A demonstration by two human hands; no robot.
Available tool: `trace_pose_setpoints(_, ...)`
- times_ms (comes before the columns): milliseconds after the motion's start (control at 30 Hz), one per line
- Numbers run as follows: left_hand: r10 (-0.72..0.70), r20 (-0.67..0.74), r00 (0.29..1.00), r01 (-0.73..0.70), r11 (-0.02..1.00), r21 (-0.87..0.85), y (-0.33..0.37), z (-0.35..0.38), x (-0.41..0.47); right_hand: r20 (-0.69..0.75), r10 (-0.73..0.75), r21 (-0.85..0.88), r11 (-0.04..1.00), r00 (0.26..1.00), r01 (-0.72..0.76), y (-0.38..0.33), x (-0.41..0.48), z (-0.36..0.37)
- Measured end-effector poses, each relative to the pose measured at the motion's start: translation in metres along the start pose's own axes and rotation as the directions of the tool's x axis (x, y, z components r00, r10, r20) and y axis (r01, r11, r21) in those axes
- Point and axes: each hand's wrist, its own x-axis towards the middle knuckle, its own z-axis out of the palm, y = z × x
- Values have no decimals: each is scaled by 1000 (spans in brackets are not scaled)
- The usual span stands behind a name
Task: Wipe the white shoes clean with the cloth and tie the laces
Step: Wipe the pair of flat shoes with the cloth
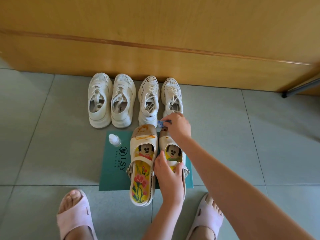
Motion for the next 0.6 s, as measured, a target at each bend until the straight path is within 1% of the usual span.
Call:
trace_pose_setpoints(100, -11, 1, 1000, 11, 1000, 6, 0, 1, 1, 14, -154, -41, 987, 988, 154, 4, -7, -5)
trace_pose_setpoints(167, -28, 1, 1000, 28, 1000, -4, -1, 1, 2, 49, -235, -28, 971, 971, 237, 6, -10, -10)
trace_pose_setpoints(300, -35, 7, 999, 35, 999, -10, -1, 0, 1, 191, -383, -39, 917, 904, 397, 13, -13, -20)
trace_pose_setpoints(467, -24, 12, 1000, 24, 1000, 9, 0, -2, 1, 299, -419, -67, 887, 858, 456, 17, -21, -28)
trace_pose_setpoints(600, -16, 13, 1000, 16, 1000, 16, 0, -3, 1, 349, -356, -41, 918, 867, 394, 27, -30, -35)
